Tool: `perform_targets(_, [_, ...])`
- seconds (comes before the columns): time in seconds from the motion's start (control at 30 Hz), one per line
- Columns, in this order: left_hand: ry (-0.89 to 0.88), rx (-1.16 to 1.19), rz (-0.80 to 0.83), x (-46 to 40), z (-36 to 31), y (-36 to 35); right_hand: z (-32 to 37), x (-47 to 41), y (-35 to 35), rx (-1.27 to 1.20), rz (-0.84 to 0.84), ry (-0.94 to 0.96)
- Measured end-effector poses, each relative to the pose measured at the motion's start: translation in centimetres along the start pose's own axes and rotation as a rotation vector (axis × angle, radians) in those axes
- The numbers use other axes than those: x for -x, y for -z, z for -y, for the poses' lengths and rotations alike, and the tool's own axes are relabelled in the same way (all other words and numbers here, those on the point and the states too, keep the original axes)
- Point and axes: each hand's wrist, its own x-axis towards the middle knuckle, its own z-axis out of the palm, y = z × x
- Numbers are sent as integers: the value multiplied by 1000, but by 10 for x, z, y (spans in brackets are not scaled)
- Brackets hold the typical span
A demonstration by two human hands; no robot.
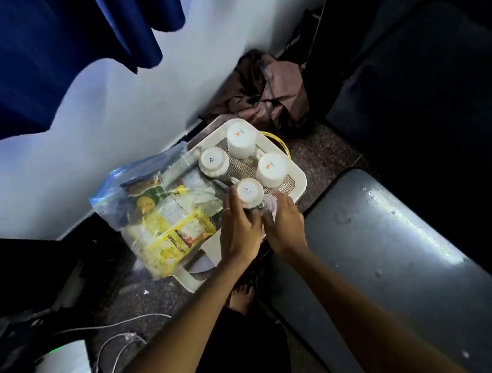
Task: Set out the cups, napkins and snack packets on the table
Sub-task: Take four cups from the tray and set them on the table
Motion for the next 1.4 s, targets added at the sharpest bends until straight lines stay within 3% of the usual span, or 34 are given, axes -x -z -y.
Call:
perform_targets(0.13, [-51,-26,-137,-24,1,-9,-10,-24,-10,-200,-143,-114])
perform_targets(0.23, [-138,-97,-114,-42,0,-16,-17,-37,-16,-331,-163,-164])
perform_targets(0.4, [-211,-227,-47,-64,-3,-25,-20,-52,-22,-497,-109,-224])
perform_targets(0.53, [-197,-219,-93,-70,-7,-27,-19,-54,-21,-596,-92,-241])
perform_targets(0.77, [-218,-97,-165,-58,-30,-21,-19,-40,-5,-820,-158,-218])
perform_targets(0.93, [-177,335,0,-25,-52,-33,-26,-16,18,-1049,-274,-287])
perform_targets(1.13, [-127,549,86,32,-64,-78,-56,15,46,-1284,-408,-474])
perform_targets(1.27, [-77,580,177,69,-68,-102,-84,36,57,-1344,-547,-581])
perform_targets(1.4, [-133,515,197,98,-73,-117,-105,58,65,-1321,-623,-686])
